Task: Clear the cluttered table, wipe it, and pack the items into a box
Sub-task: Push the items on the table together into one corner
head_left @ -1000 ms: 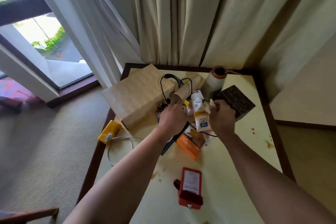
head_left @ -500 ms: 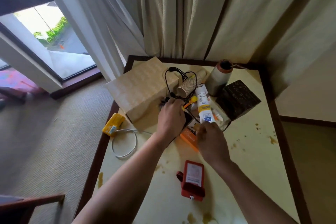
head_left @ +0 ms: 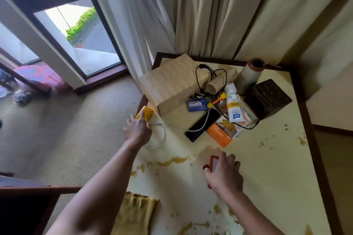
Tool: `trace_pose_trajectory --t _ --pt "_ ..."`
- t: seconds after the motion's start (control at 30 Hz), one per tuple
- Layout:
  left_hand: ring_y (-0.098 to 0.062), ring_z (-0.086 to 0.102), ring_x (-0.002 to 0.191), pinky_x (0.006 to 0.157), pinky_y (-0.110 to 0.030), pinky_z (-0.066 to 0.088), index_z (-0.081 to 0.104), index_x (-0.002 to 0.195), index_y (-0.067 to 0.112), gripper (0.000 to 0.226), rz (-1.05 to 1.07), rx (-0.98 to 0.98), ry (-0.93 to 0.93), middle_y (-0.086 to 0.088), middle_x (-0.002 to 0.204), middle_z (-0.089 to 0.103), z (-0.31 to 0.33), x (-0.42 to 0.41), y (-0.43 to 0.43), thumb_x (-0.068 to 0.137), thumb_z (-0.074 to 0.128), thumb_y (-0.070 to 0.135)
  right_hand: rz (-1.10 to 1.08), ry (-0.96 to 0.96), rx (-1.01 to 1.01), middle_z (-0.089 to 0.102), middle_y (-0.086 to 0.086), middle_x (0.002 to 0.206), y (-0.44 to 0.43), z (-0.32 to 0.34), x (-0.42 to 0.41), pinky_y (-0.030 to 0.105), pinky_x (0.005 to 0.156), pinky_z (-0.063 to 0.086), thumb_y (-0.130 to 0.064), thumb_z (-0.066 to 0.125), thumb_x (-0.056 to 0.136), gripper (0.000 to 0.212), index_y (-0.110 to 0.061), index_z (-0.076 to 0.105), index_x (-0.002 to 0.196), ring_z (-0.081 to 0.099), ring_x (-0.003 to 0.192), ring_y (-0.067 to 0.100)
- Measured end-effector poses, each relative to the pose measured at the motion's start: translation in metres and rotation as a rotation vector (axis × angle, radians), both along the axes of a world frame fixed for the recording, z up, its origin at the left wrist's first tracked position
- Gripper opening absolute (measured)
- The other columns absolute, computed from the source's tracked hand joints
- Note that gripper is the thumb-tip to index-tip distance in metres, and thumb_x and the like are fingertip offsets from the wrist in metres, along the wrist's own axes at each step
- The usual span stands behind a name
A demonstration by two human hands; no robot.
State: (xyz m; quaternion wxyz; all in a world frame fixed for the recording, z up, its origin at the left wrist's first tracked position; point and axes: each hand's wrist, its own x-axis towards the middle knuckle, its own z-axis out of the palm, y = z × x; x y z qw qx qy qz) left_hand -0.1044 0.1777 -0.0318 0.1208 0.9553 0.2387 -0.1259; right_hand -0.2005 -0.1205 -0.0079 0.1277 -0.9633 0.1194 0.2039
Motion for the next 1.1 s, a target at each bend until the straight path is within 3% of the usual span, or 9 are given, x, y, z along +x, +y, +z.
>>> trace_pose_trajectory --t 0.17,0.33,0.47,0.6,0.8,0.83,0.9,1.0,1.1 --pt "-0.041 0.051 0.122 0.098 -0.054 0.046 0.033 0.148 0.025 0.056 -0.033 0.019 0.001 -0.022 0.129 0.051 -0.01 0.0 0.004 0.097 0.056 0.032 -0.055 -0.027 0.035 0.04 0.008 0.13 0.007 0.002 0.0 0.035 0.069 0.056 -0.043 0.063 0.084 0.065 -0.018 0.035 0.137 0.046 0.115 0.03" --pt "-0.042 0.05 0.122 0.098 -0.052 0.045 0.034 0.152 0.022 0.054 -0.017 -0.004 -0.049 -0.024 0.13 0.049 -0.012 -0.003 0.006 0.1 0.048 0.026 -0.113 -0.087 0.172 0.043 0.01 0.139 0.004 0.003 0.004 0.037 0.078 0.058 -0.017 0.065 0.091 0.064 -0.018 0.031 0.144 0.054 0.118 0.031" --pt "-0.044 0.051 0.112 0.096 -0.052 0.045 0.049 0.137 0.012 0.038 0.141 -0.296 -0.244 -0.023 0.116 0.048 0.002 -0.017 -0.013 0.101 0.043 0.023 -0.148 -0.159 0.318 0.047 0.009 0.146 -0.002 0.012 0.007 0.04 0.089 0.058 -0.004 0.056 0.095 0.066 -0.02 0.029 0.153 0.053 0.128 0.029" --pt "-0.029 0.047 0.104 0.092 -0.039 0.036 0.053 0.141 0.014 0.039 0.264 -0.526 -0.448 -0.017 0.11 0.05 0.027 -0.036 -0.04 0.105 0.039 0.019 -0.182 -0.338 0.42 0.055 0.013 0.142 -0.002 0.034 0.023 0.042 0.092 0.057 0.005 0.057 0.092 0.069 -0.018 0.034 0.153 0.058 0.126 0.031" --pt "0.007 0.045 0.092 0.088 -0.023 0.032 0.049 0.149 0.015 0.043 0.336 -0.656 -0.631 -0.015 0.119 0.053 0.056 -0.03 -0.069 0.108 0.04 0.02 -0.317 -0.575 0.54 0.05 0.018 0.15 -0.003 0.077 0.08 0.05 0.1 0.055 -0.004 0.047 0.104 0.054 -0.018 0.036 0.155 0.054 0.133 0.035" --pt "0.006 0.049 0.094 0.091 -0.027 0.038 0.052 0.146 0.015 0.042 0.332 -0.691 -0.666 -0.016 0.117 0.056 0.059 -0.025 -0.069 0.106 0.041 0.024 -0.331 -0.599 0.57 0.05 0.016 0.15 -0.004 0.083 0.092 0.051 0.099 0.056 -0.007 0.047 0.105 0.053 -0.021 0.035 0.155 0.054 0.133 0.034" --pt "-0.012 0.054 0.102 0.093 -0.036 0.047 0.053 0.145 0.017 0.042 0.285 -0.755 -0.717 -0.014 0.12 0.056 0.07 -0.016 -0.076 0.105 0.045 0.027 -0.36 -0.672 0.636 0.051 0.014 0.149 -0.007 0.093 0.116 0.052 0.097 0.057 -0.009 0.048 0.105 0.05 -0.021 0.037 0.153 0.055 0.133 0.032" --pt "-0.009 0.05 0.102 0.084 -0.01 0.04 0.047 0.152 0.019 0.043 0.19 -0.782 -0.747 -0.005 0.127 0.047 0.092 -0.002 -0.102 0.109 0.048 0.022 -0.426 -0.789 0.716 0.06 0.012 0.13 -0.012 0.106 0.156 0.03 0.087 0.057 -0.009 0.048 0.105 0.036 -0.009 0.045 0.14 0.063 0.117 0.024" --pt "-0.012 0.054 0.097 0.084 -0.025 0.048 0.047 0.153 0.02 0.044 0.022 -0.78 -0.74 -0.003 0.12 0.046 0.107 0.027 -0.128 0.109 0.048 0.025 -0.439 -0.848 0.801 0.057 0.011 0.119 -0.02 0.112 0.196 0.009 0.07 0.047 -0.009 0.044 0.105 0.031 -0.002 0.04 0.135 0.061 0.096 0.011"
